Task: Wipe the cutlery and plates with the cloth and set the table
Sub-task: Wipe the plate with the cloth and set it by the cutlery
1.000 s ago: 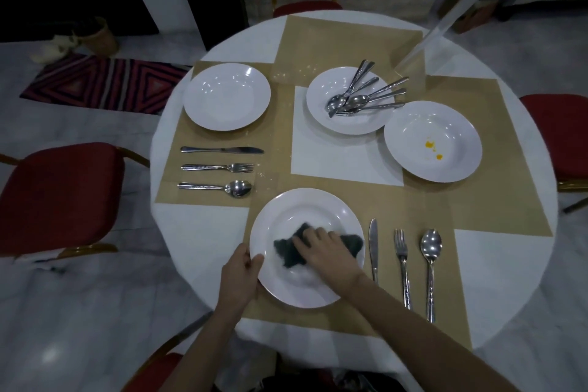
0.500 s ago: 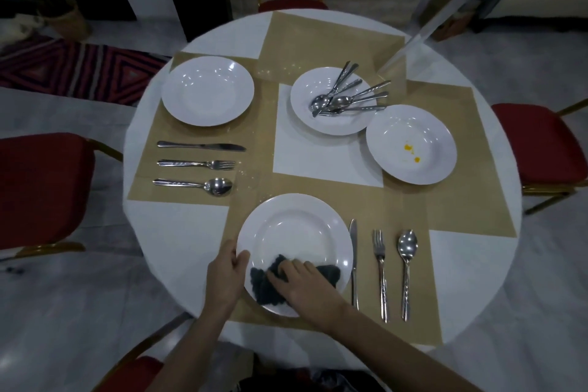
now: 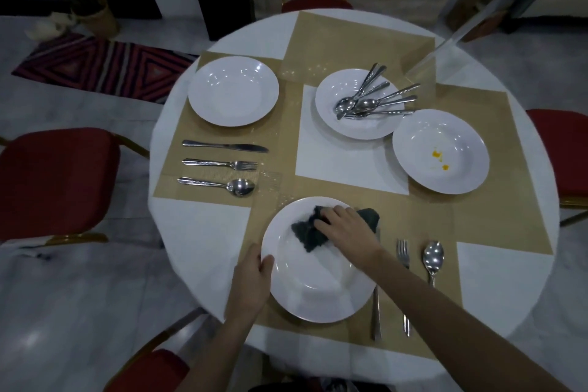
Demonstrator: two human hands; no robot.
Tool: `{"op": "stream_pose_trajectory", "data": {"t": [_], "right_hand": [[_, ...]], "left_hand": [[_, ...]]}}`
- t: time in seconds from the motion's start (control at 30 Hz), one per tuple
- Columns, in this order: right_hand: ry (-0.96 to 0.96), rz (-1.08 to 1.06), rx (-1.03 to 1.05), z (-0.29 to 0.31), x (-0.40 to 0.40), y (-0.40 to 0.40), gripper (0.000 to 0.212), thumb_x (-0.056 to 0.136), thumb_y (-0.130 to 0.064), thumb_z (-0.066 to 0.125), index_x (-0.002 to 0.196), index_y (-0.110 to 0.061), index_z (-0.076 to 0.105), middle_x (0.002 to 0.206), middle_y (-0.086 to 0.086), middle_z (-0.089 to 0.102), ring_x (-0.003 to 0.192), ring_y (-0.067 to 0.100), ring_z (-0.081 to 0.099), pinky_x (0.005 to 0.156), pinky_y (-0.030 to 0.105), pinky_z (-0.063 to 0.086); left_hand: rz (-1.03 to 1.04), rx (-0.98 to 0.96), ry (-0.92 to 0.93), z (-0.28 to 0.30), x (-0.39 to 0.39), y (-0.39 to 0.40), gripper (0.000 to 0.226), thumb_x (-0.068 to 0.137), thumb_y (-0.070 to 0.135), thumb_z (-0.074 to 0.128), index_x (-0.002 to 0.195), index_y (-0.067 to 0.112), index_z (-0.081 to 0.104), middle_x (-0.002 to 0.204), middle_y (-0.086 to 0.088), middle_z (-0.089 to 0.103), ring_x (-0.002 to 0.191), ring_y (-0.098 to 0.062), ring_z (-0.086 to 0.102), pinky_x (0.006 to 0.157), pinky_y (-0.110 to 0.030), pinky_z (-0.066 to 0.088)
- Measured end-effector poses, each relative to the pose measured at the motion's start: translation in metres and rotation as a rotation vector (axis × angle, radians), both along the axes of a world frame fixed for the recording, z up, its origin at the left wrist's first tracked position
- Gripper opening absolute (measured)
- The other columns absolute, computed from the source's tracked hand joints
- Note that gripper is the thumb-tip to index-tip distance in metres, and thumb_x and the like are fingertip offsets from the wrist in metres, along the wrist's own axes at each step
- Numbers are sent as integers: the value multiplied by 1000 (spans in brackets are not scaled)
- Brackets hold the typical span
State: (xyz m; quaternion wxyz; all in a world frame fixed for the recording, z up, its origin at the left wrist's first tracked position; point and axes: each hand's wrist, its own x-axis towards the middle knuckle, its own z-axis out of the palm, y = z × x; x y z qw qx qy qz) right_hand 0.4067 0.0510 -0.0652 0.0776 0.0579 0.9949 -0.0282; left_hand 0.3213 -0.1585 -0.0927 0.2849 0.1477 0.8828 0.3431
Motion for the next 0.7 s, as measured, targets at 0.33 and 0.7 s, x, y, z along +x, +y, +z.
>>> {"op": "stream_pose_trajectory", "data": {"t": [0.33,0.7], "right_hand": [[-65,-36,-275,-6,68,-59,56,41,-15,95,93,-18,76,87,1,71,74,15,69,67,23,57],[-1,22,-98,-15,-29,-44,40,89,-5,56,128,-8,55,128,17,52,112,32,52,96,41,44]], "left_hand": [[18,26,-46,-3,-1,0,3,97,28,51,99,30,53,91,16,61,86,-5,61,75,-21,46],[-18,70,-50,3,-7,-5,11,102,19,42,101,18,53,91,0,63,81,-6,59,77,-23,45]]}}
